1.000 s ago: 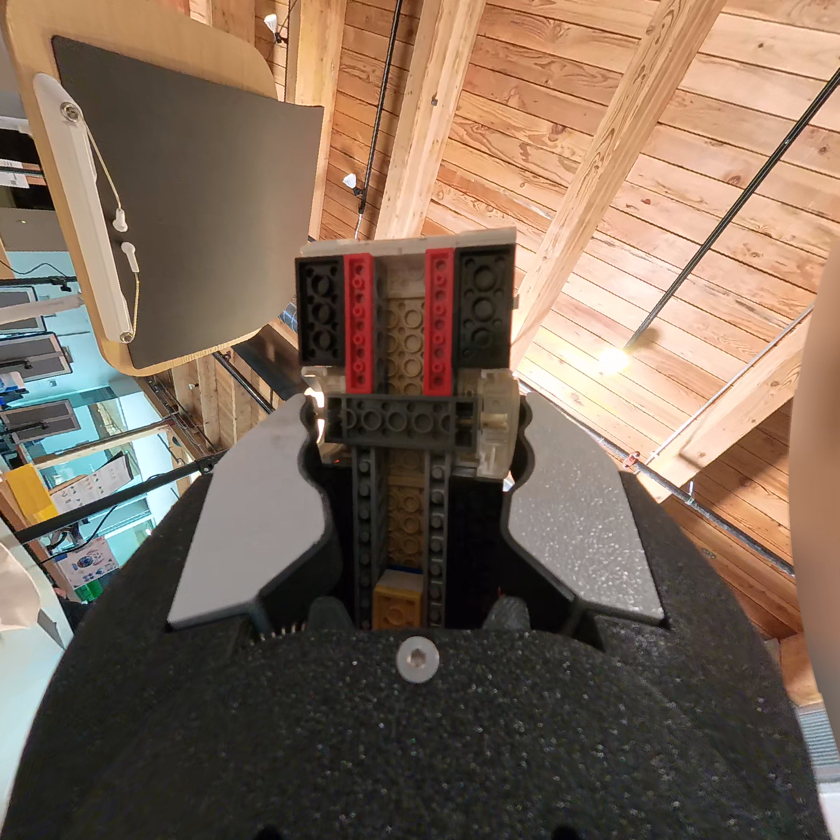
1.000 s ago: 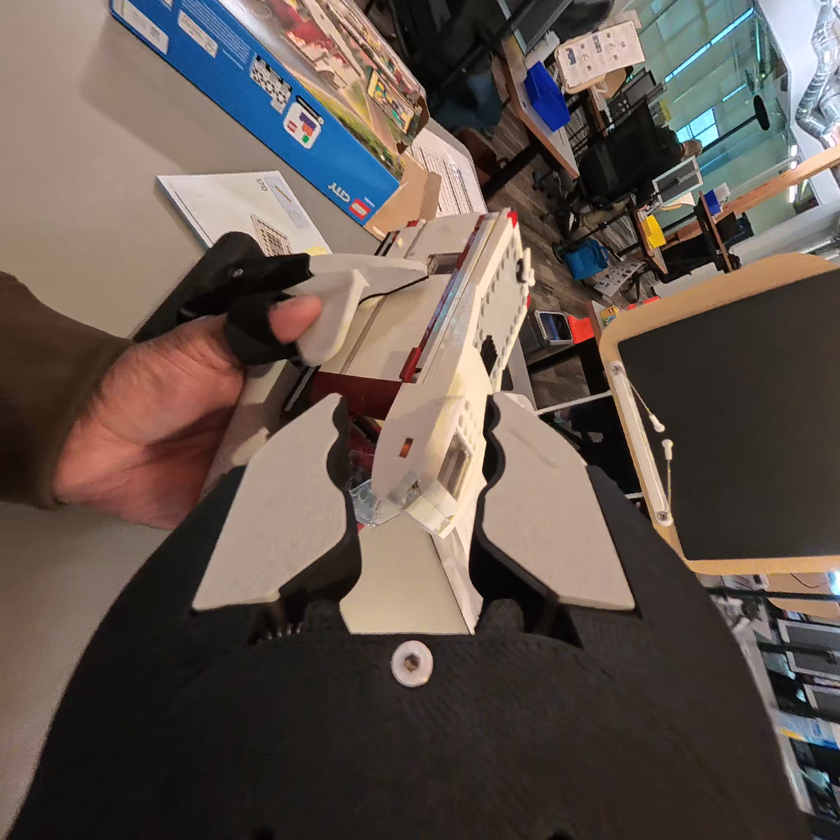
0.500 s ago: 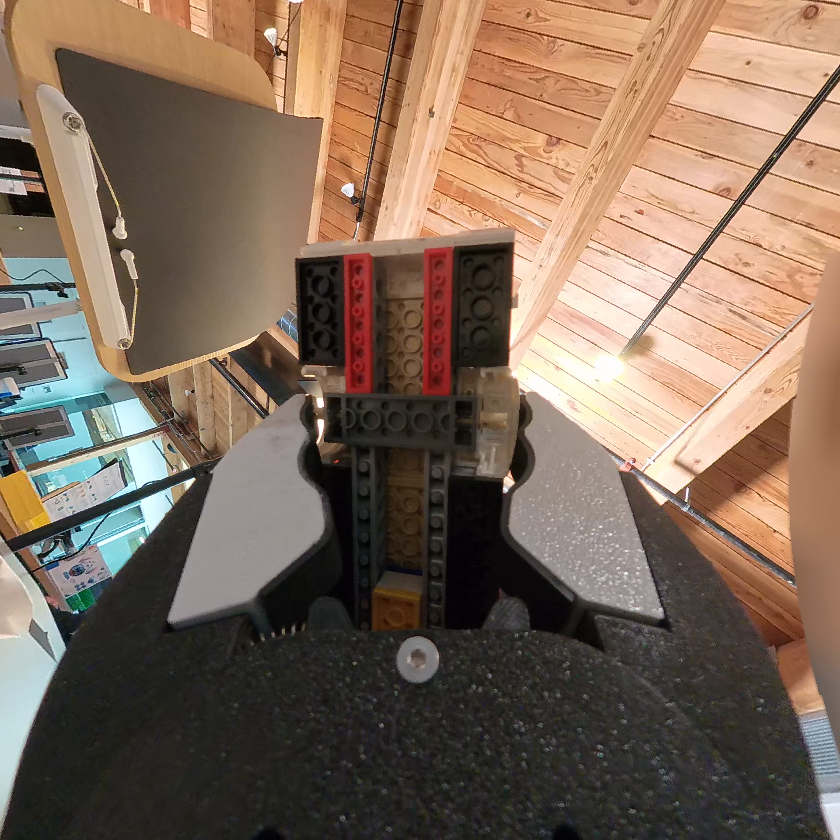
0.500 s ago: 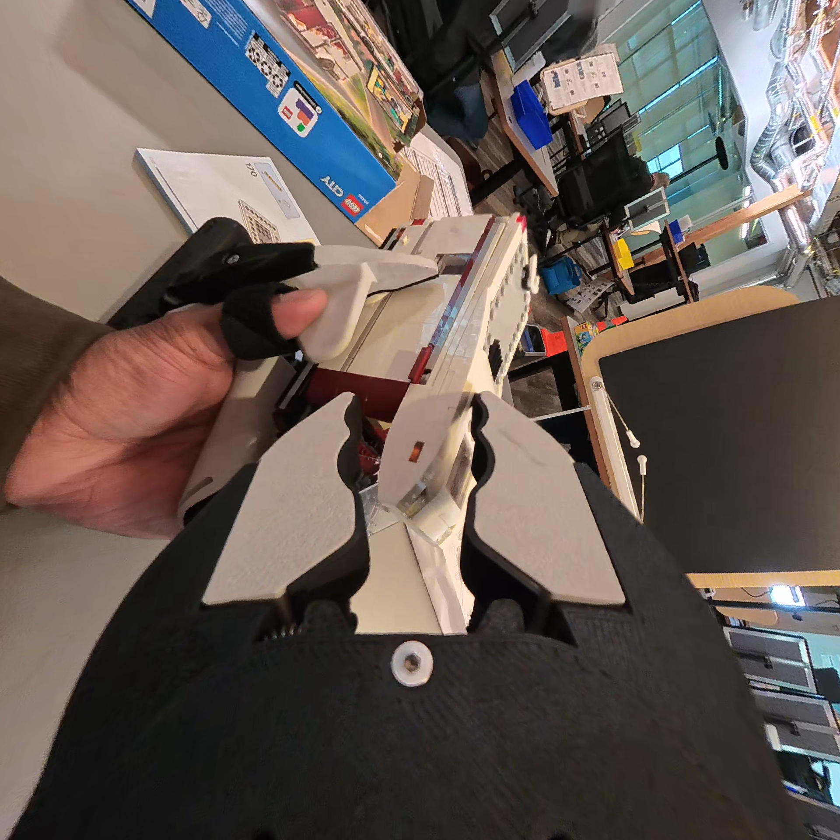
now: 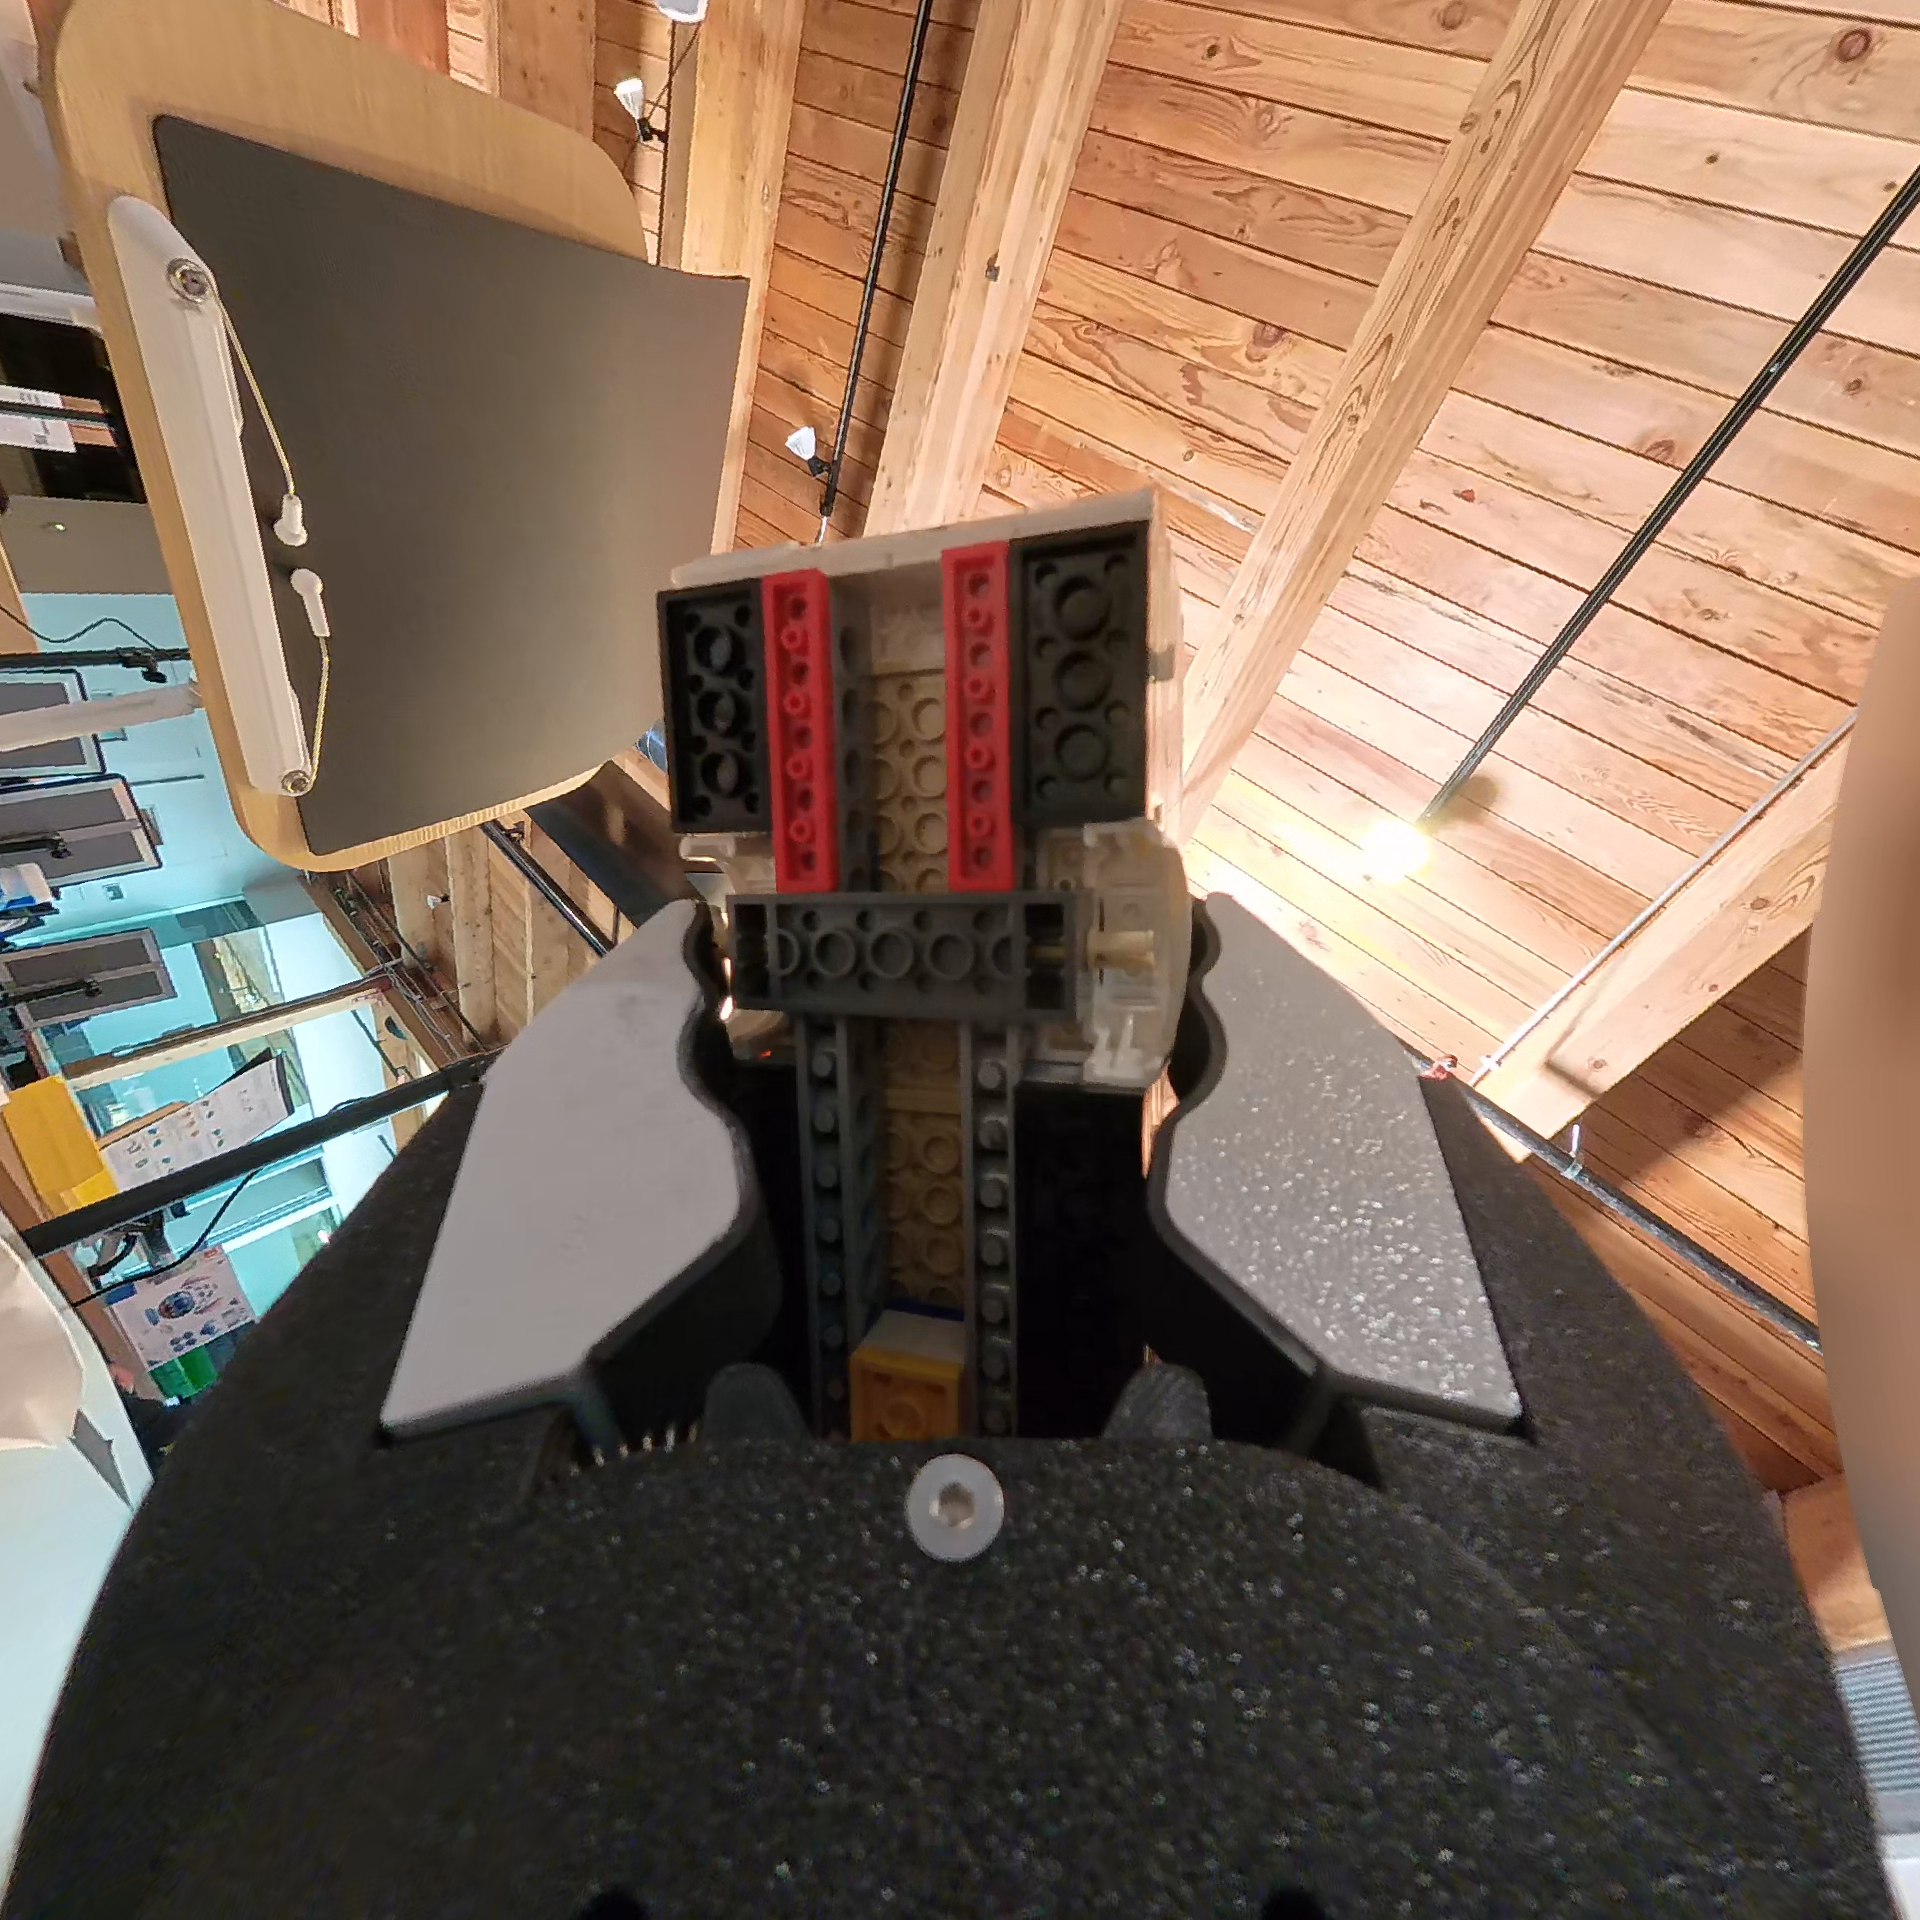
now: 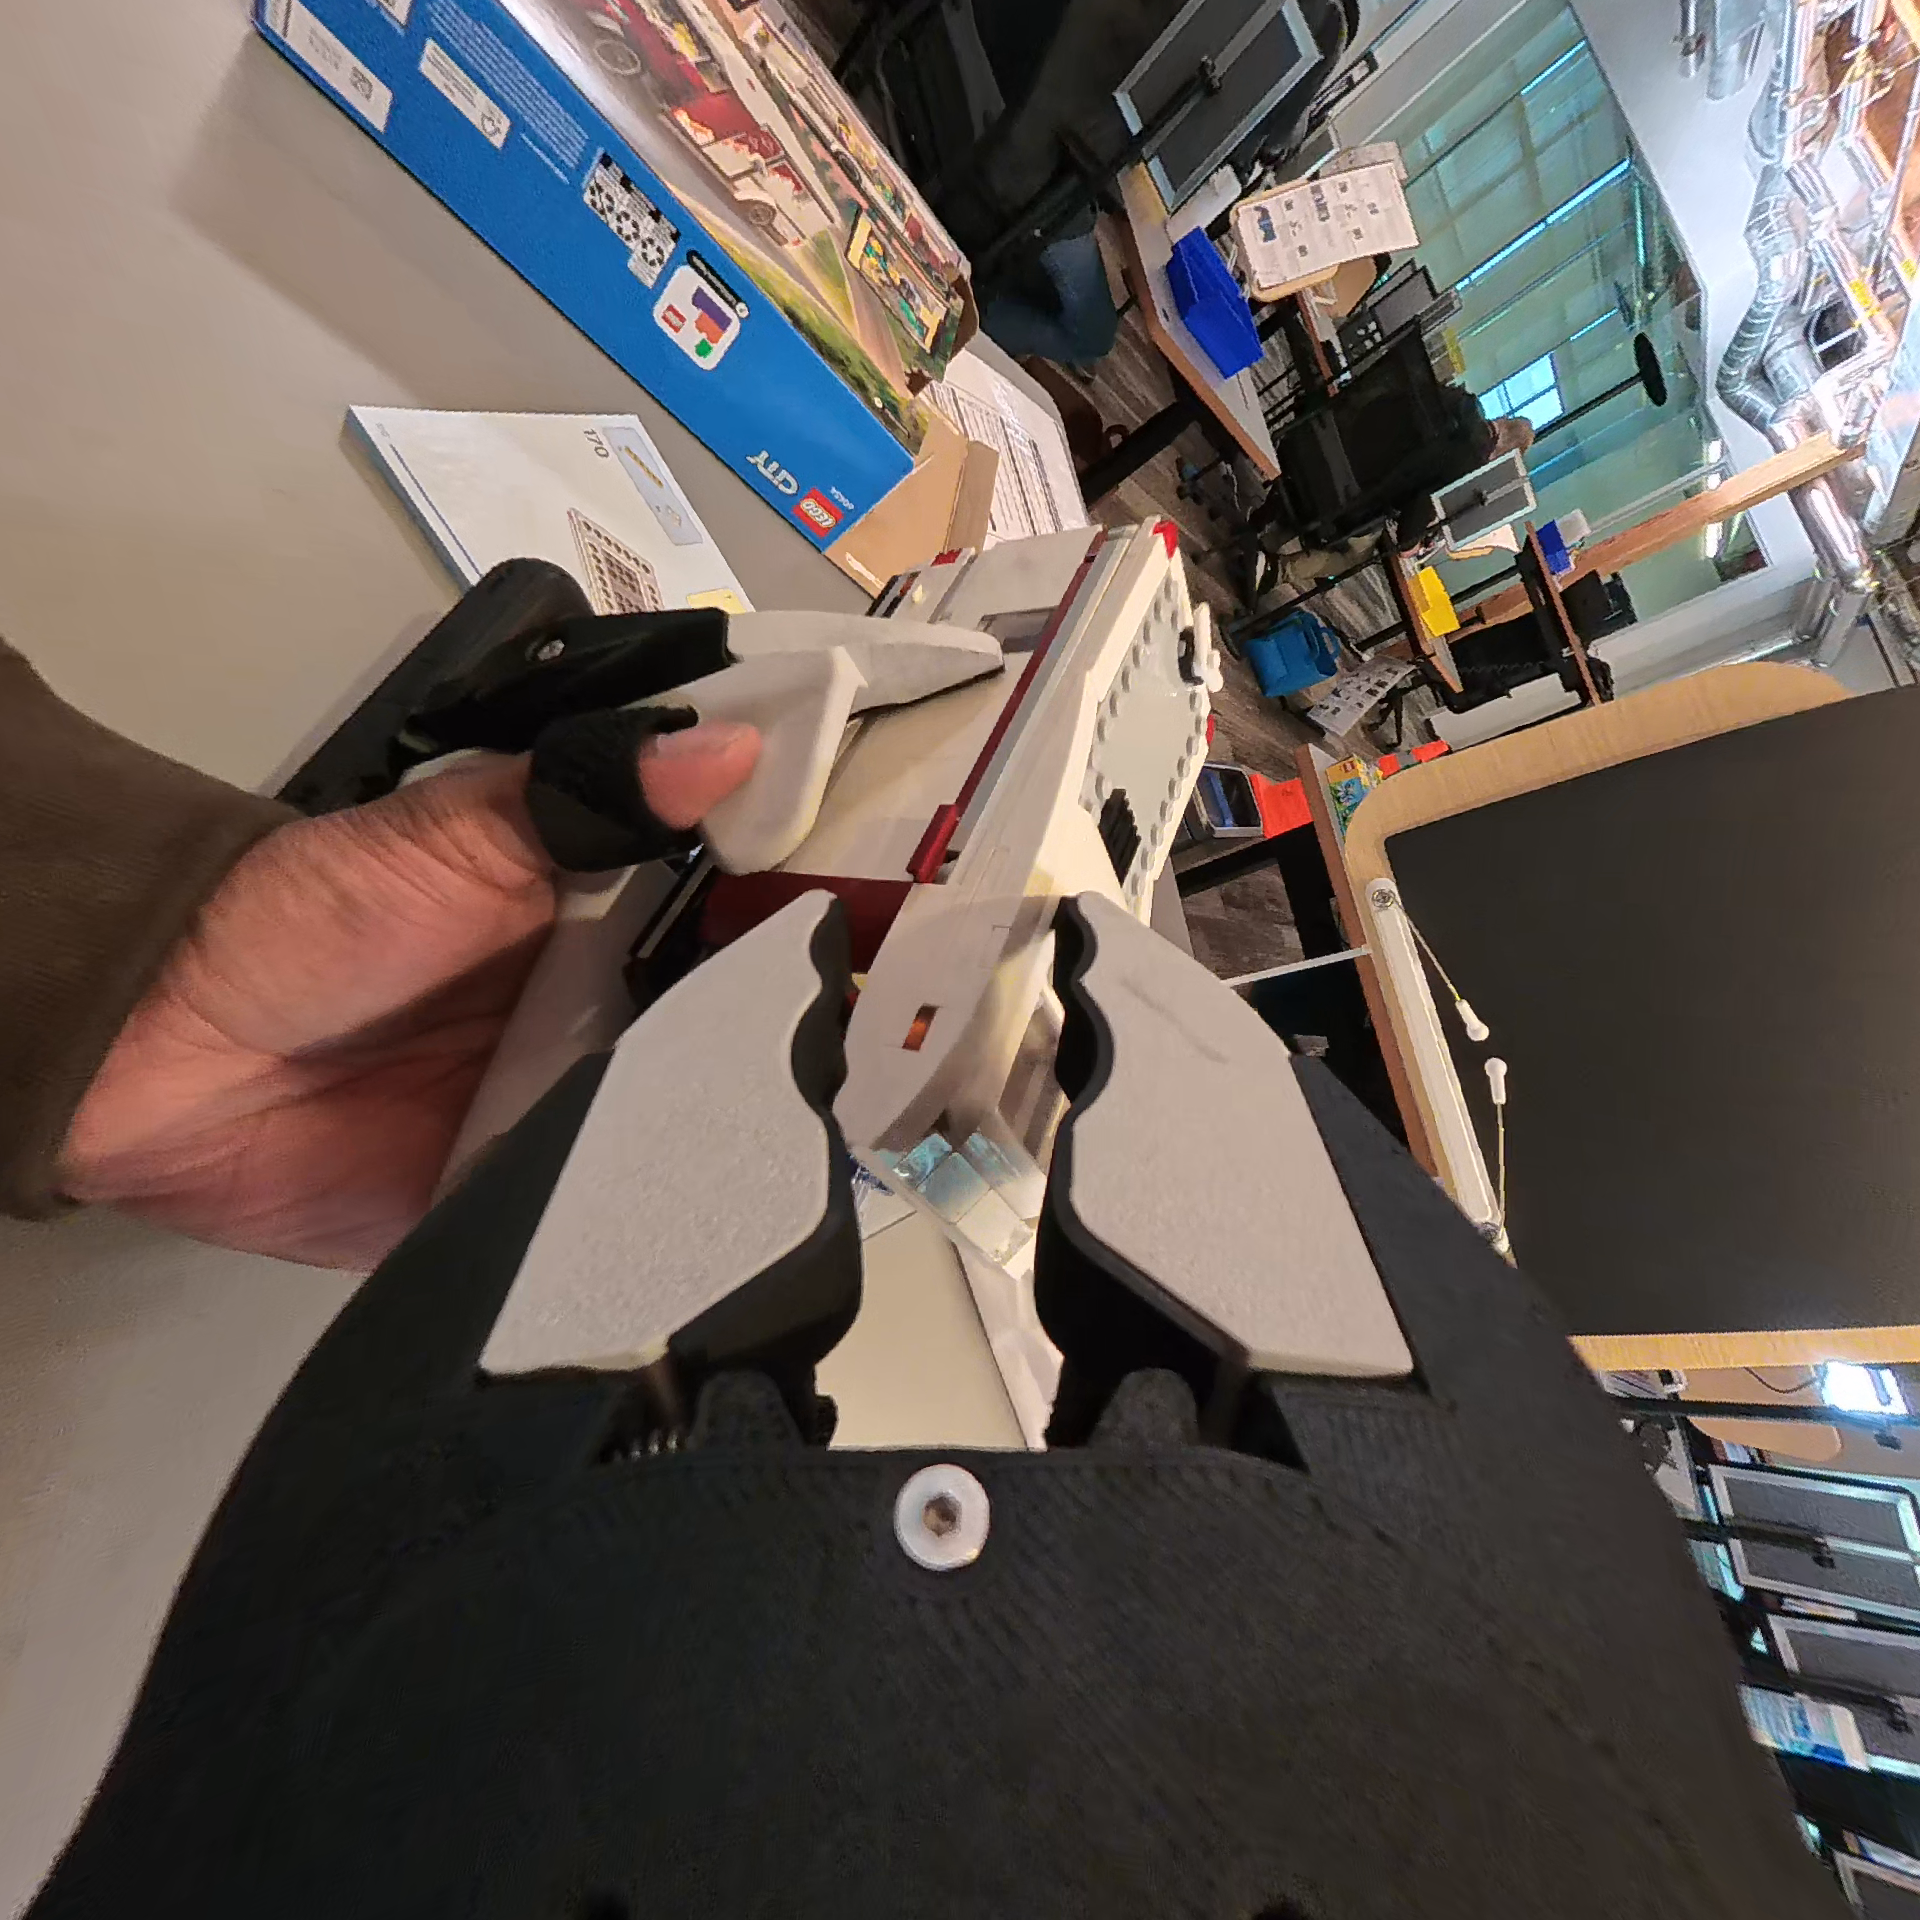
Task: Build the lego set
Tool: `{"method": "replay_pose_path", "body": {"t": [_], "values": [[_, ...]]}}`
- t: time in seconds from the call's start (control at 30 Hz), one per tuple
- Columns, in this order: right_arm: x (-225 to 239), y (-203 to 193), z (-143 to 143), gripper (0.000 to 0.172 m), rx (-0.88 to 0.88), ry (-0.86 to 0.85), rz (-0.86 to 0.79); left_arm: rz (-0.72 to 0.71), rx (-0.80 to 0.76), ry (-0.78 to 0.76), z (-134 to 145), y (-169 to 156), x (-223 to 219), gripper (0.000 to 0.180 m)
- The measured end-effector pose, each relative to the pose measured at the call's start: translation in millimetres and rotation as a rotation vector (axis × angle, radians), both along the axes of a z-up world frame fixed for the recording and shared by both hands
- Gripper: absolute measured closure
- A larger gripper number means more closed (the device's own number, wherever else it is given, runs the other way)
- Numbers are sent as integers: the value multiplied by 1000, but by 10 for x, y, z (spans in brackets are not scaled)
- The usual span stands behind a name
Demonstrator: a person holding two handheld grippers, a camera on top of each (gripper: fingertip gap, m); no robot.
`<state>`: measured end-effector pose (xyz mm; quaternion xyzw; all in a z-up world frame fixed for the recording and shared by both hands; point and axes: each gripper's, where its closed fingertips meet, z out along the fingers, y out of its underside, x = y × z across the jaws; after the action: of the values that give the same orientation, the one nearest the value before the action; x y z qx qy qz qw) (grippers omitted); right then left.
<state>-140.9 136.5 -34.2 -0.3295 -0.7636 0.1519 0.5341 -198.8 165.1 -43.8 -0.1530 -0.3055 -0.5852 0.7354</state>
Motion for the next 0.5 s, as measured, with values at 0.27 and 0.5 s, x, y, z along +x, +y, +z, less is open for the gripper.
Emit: {"method": "replay_pose_path", "body": {"t": [0.27,0.5], "values": [[-10,-2,-29,136,10,-11,-10,4,-25,0,-37,25,14,95],[-24,-4,-43,138,-30,-5,-9,-5,-25,-6,-61,35,11,95]]}}
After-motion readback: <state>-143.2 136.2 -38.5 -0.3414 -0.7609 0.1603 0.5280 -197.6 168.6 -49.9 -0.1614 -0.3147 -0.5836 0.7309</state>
